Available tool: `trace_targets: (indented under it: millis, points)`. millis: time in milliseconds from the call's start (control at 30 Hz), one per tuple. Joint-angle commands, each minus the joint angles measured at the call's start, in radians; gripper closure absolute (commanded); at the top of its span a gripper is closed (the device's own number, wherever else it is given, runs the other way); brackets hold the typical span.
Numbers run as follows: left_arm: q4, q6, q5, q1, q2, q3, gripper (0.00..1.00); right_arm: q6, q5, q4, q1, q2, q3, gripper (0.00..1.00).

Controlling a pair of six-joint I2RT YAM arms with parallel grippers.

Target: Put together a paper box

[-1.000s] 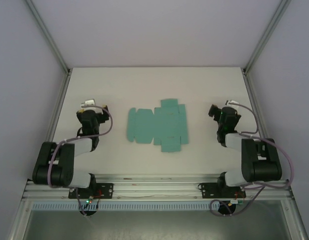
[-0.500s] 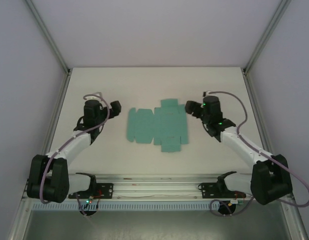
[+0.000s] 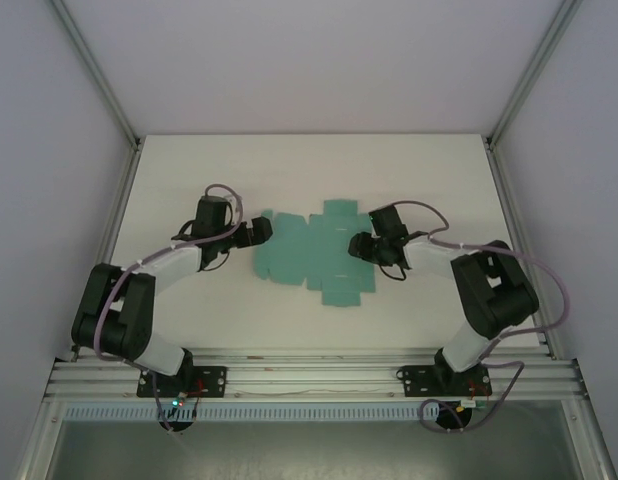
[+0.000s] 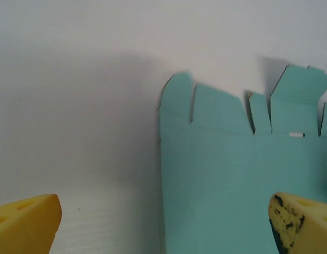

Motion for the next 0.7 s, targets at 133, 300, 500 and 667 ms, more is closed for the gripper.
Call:
trace_targets:
  millis: [133, 300, 500, 667]
  points:
    - [0.007, 0.027, 0.156, 0.000, 0.081, 0.032, 0.00, 0.015, -0.011, 0.064, -0.032, 0.102, -0.044, 0.55]
    - [0.173, -0.055, 0.318, 0.000, 0.144, 0.013, 0.14, 0.019, -0.005, 0.088, -0.032, 0.120, -0.062, 0.56]
    - [0.302, -0.133, 0.354, 0.000, 0.179, -0.015, 0.49, 0.016, -0.013, 0.128, -0.044, 0.092, -0.097, 0.56]
    - [0.413, -0.197, 0.367, 0.002, 0.161, -0.058, 0.88, 0.006, -0.047, 0.128, -0.077, 0.062, -0.106, 0.56]
